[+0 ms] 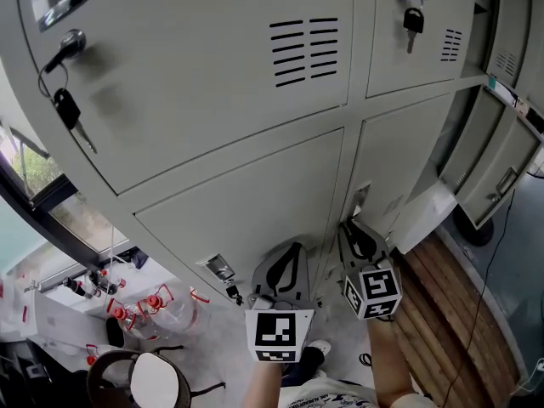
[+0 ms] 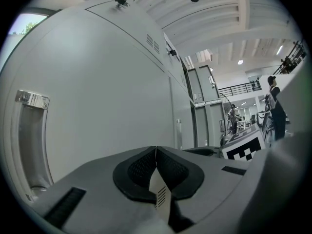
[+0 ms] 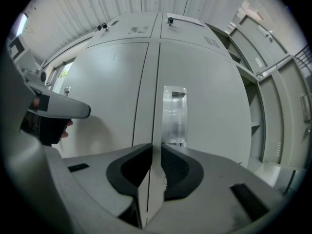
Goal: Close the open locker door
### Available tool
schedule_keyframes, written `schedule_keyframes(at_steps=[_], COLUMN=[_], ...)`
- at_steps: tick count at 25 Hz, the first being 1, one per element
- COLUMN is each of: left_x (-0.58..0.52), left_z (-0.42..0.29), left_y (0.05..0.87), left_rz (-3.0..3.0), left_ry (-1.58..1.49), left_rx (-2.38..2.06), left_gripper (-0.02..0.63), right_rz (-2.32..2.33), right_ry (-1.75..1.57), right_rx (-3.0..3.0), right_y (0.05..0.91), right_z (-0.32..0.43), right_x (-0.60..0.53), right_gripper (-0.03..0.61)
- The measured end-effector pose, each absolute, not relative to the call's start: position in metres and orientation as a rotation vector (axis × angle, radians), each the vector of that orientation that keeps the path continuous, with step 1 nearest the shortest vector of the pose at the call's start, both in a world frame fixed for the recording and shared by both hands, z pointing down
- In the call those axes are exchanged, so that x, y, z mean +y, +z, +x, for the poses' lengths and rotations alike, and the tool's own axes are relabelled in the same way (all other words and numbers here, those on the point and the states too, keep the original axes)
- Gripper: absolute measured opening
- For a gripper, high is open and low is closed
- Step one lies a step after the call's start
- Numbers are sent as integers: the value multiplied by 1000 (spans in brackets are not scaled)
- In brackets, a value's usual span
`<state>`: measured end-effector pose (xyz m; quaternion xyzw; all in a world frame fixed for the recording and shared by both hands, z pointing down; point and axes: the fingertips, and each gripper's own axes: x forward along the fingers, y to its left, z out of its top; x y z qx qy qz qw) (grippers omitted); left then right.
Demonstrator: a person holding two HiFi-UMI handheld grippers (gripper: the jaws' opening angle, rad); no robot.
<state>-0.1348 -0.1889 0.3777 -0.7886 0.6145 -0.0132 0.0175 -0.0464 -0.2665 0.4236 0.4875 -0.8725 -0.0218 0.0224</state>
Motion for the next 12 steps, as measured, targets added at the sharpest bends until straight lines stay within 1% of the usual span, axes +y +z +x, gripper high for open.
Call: schedule_keyframes(at_steps=[3, 6, 12], left_x=[-190, -190, -192], left_z=[-135, -137, -138], left_y=[378, 378, 379], left_rz=[-2452, -2450, -2453], left_ry=[-42, -42, -45], left_rx=[1907, 1909, 1905], left_gripper=[8, 8, 8], right_rz=[1494, 1486, 1495], right_ry=[-55, -48, -22], right_rx=[-2712, -2722, -2736], right_y=[424, 423, 424], right_z=[-50, -53, -54], right_x=[-269, -269, -269], right_gripper=[46, 19, 15])
